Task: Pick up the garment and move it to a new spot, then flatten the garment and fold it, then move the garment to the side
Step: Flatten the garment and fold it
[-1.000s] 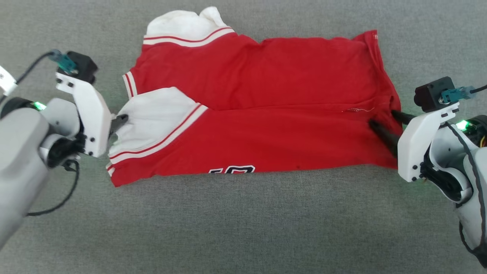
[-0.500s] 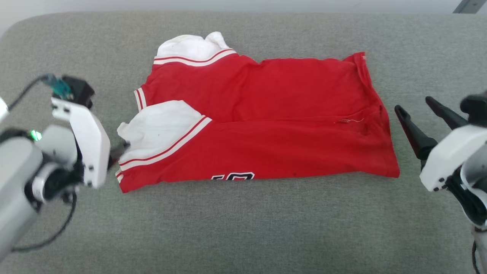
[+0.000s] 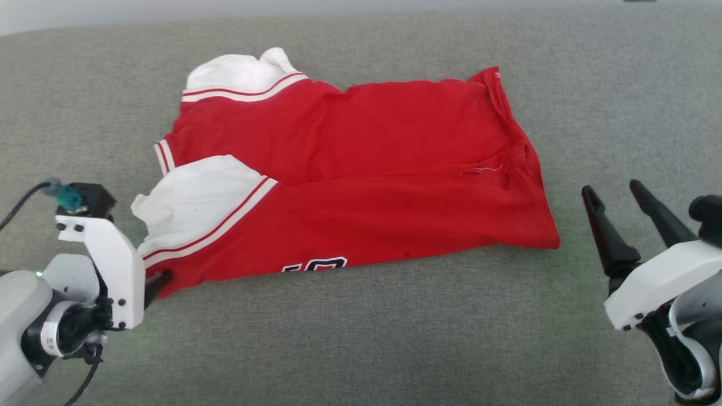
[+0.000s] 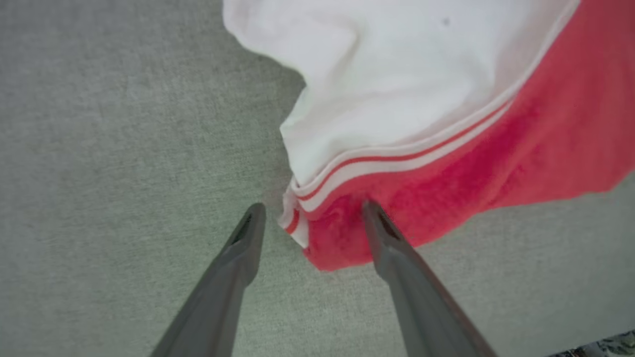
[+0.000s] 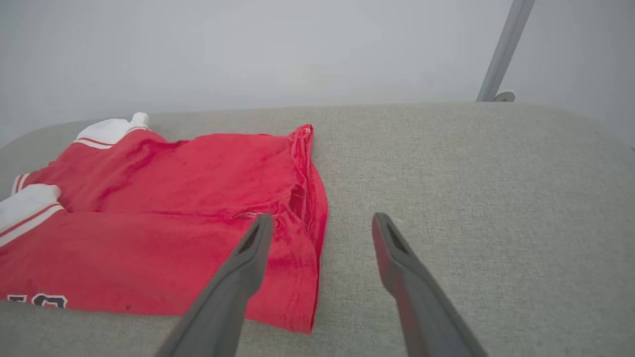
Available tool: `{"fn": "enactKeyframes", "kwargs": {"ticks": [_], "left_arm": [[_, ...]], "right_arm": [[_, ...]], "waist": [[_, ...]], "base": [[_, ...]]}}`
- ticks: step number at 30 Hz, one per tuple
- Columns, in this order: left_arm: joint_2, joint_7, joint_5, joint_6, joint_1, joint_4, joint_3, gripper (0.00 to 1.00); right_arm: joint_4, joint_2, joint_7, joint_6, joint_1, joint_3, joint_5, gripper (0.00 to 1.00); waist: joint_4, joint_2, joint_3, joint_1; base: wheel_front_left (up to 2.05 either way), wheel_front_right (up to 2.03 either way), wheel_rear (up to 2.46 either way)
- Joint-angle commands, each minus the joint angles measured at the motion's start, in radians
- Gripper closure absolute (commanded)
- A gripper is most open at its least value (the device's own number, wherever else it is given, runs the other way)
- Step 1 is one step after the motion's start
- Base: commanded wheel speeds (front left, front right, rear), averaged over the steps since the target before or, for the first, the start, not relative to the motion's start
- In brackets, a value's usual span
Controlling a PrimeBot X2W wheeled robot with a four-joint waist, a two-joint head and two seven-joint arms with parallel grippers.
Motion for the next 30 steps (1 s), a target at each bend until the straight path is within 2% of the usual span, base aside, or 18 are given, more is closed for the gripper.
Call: {"fn": "enactKeyframes", "kwargs": {"ticks": [1,4,7,8,9,10,19,23,29,30], "left_arm": [[-0.02,-0.015,-0.027,-0.008,0.018,0.04,0.014,0.0],[-0.04,-0.025,-0.04,-0.019,0.017,0.088,0.018,0.0],[-0.084,-0.019,-0.051,-0.042,0.016,0.167,0.012,0.0],[-0.099,-0.01,-0.058,-0.053,0.015,0.192,0.006,0.27],[-0.111,-0.006,-0.062,-0.066,0.013,0.211,0.003,0.87],[-0.124,-0.005,-0.061,-0.076,0.009,0.23,0.0,1.0],[-0.216,-0.015,-0.028,-0.156,-0.063,0.317,-0.016,1.0],[-0.24,-0.022,-0.022,-0.182,-0.088,0.344,-0.02,1.0],[-0.273,-0.026,-0.009,-0.212,-0.111,0.373,-0.028,1.0],[-0.277,-0.029,-0.007,-0.216,-0.113,0.377,-0.029,1.0]], "right_arm": [[-0.014,0.007,0.023,-0.001,0.014,0.002,0.0,0.0],[-0.02,0.015,0.043,-0.001,0.015,-0.002,0.006,0.0],[-0.011,0.01,0.091,0.0,0.011,0.011,0.023,0.0],[-0.001,0.006,0.111,0.0,0.005,0.014,0.028,0.0],[0.01,-0.005,0.133,0.0,-0.005,0.024,0.034,0.0],[0.021,-0.007,0.151,0.0,-0.017,0.03,0.048,0.0],[0.204,-0.071,0.348,0.0,-0.165,0.082,0.109,0.0],[0.29,-0.079,0.439,0.0,-0.235,0.113,0.117,0.0],[0.449,-0.053,0.586,0.0,-0.285,0.164,0.105,0.0],[0.469,-0.053,0.607,0.0,-0.287,0.175,0.103,0.18]], "waist": [[-0.016,0.0,0.017,0.0],[-0.021,0.0,0.027,0.0],[-0.025,0.0,0.041,0.0],[-0.024,0.0,0.045,0.0],[-0.025,0.0,0.049,0.0],[-0.024,0.0,0.053,0.0],[0.015,0.0,0.075,0.0],[0.034,0.0,0.08,0.0],[0.053,0.0,0.085,0.0],[0.056,0.0,0.086,0.0]], "base": [[0.0,0.0,0.0],[0.0,0.0,0.0],[0.0,0.0,0.0],[0.0,0.0,0.0],[0.0,0.0,0.0],[0.0,0.0,0.0],[0.0,0.0,0.0],[0.0,0.0,0.0],[0.0,0.0,0.0],[0.0,0.0,0.0]]}}
